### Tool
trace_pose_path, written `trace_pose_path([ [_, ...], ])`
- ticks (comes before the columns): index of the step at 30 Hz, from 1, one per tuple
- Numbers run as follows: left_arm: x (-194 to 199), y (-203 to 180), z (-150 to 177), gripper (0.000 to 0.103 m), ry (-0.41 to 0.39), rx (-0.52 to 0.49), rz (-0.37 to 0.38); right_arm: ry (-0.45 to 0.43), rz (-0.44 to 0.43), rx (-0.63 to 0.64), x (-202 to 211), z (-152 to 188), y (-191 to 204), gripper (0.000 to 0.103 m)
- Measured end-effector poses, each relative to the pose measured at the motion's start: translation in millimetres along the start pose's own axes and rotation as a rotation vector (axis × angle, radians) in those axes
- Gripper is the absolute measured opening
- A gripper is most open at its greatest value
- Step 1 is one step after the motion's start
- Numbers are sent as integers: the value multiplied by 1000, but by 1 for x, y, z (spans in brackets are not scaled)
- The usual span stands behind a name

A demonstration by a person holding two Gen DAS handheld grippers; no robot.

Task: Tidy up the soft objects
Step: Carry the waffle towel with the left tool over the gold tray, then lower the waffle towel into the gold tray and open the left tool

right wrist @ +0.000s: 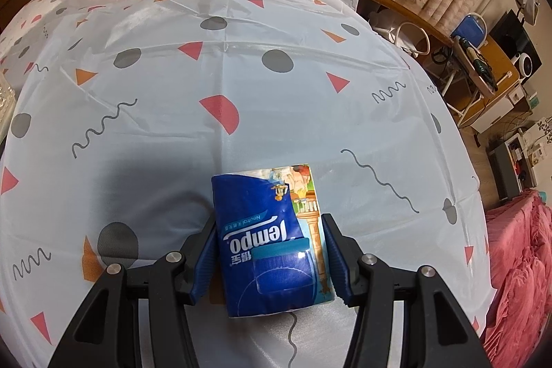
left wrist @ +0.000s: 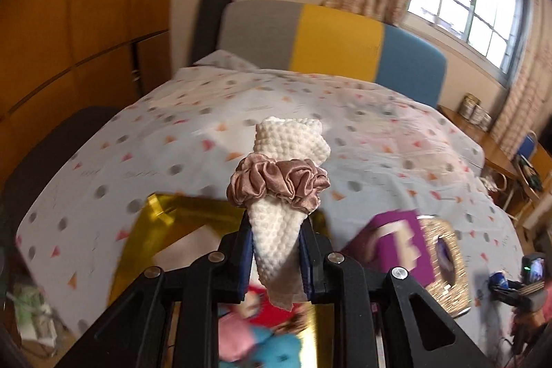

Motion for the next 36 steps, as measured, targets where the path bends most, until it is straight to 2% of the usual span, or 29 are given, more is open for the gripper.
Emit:
trace_pose_path([
  [5,18,38,33,23,-10,62,-74,0,9,3,0,1,1,55],
  [10,33,53,63,24,-17,53,-130,9,28,3,2,2,5,55],
  [16,41,53,81,24,-23,20,-143,54,85,-2,7,1,11,55],
  [20,39,52,85,24,-15,16,-122,114,105,-61,12,1,13,55],
  [22,39,50,87,24,-13,11,-112,135,81,-109,16,2,14,55],
  [26,36,49,90,24,-3,13,-96,154,-71,-195,27,6,30,55],
  [31,32,49,93,24,7,17,-83,74,-125,-69,48,6,75,55],
  [36,28,53,97,24,22,27,-80,-5,-73,50,58,10,98,55],
])
Point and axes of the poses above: each gripper's, at about its wrist camera, not at the fingertips, and x roughly against the way its jaws point, y to its left, z to its underside, the point moved 2 cm from there along -x, roughly the way its jaws point, and after that the axes turned 12 degrees about z, right-handed, at the moved point
